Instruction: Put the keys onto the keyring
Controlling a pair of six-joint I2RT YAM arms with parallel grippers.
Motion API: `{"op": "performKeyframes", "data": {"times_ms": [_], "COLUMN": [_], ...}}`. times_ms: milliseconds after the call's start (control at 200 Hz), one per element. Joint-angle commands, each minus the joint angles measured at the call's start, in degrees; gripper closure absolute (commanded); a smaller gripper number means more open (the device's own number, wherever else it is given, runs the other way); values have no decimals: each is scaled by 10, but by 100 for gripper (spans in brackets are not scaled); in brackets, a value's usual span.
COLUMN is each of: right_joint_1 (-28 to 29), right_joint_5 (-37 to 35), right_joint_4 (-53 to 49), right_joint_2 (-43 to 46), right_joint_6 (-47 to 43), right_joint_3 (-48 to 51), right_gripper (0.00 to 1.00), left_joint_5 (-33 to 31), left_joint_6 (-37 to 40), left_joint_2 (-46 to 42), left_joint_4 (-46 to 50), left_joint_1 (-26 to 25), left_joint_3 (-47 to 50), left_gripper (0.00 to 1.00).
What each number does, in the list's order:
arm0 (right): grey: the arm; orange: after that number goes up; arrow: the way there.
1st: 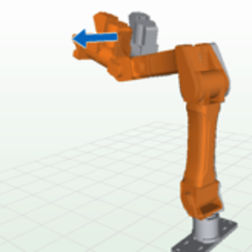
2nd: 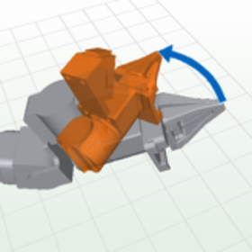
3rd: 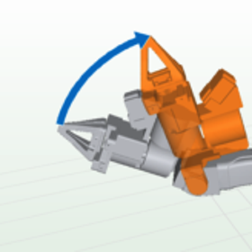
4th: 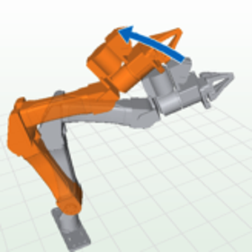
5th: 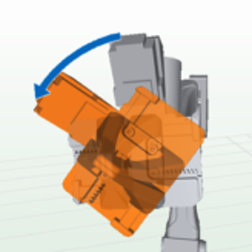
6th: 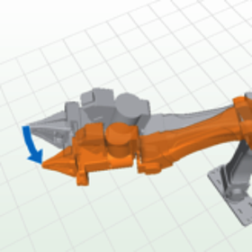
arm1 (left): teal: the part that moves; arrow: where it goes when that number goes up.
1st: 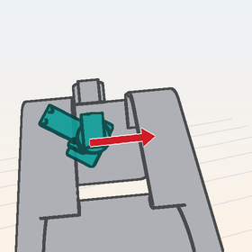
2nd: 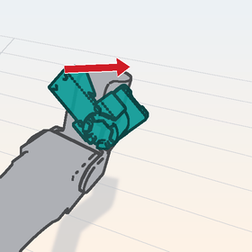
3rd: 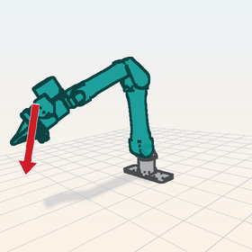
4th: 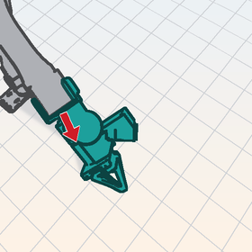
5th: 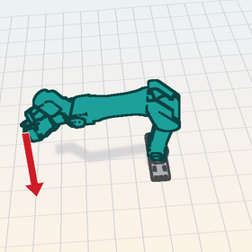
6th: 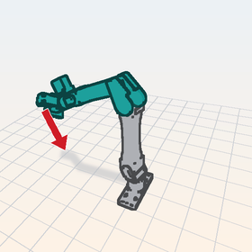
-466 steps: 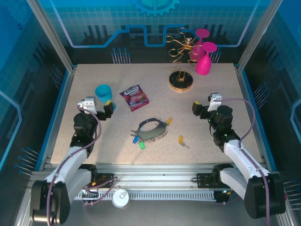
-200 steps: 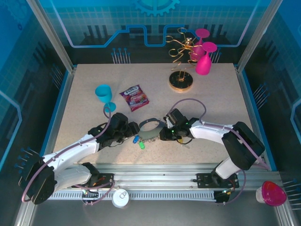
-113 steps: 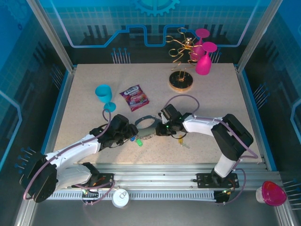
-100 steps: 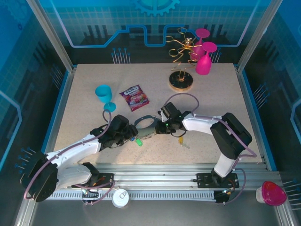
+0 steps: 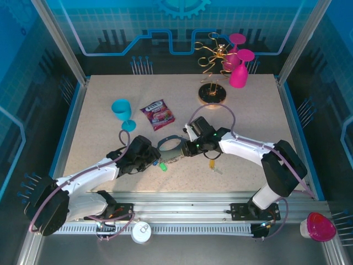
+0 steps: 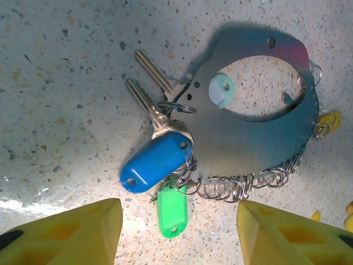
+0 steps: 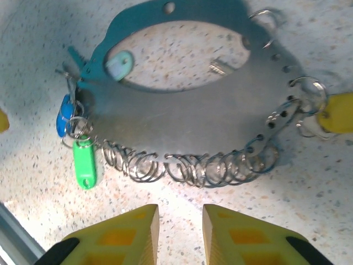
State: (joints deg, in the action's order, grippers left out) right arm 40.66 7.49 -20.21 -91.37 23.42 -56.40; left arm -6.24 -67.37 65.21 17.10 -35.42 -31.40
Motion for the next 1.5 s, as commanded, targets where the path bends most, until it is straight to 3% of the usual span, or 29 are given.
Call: {"op": "performKeyframes", "data": {"times_ms": [0, 320, 655, 1056, 1386, 1496], "right_joint_1": [10, 39, 56, 66, 69, 70], "right_joint_5": [-13, -14, -28, 29, 71, 54], "right_joint_4": [-43, -84, -100, -96, -48, -47], "right_joint_2": [-34, -132, -177, -158, -149, -137], "right_joint_6": [-33, -48, -47, -30, 6, 14], "right_joint_3": [-34, -115, -126, -126, -100, -101], "right_gripper": [70, 67, 64, 69, 69, 69], "left_joint_5": [-20, -9, 19, 32, 39, 39], "left_joint_6": [-19, -22, -33, -58, -61, -58], "left_joint_2": [-2, 13, 54, 63, 69, 67], "left_joint_4": [9, -14, -57, -78, -81, -80], "left_joint_1": [1, 5, 6, 5, 4, 5], "left_joint_3": [4, 12, 22, 41, 45, 45], "left_gripper": [44, 47, 53, 63, 67, 68]}}
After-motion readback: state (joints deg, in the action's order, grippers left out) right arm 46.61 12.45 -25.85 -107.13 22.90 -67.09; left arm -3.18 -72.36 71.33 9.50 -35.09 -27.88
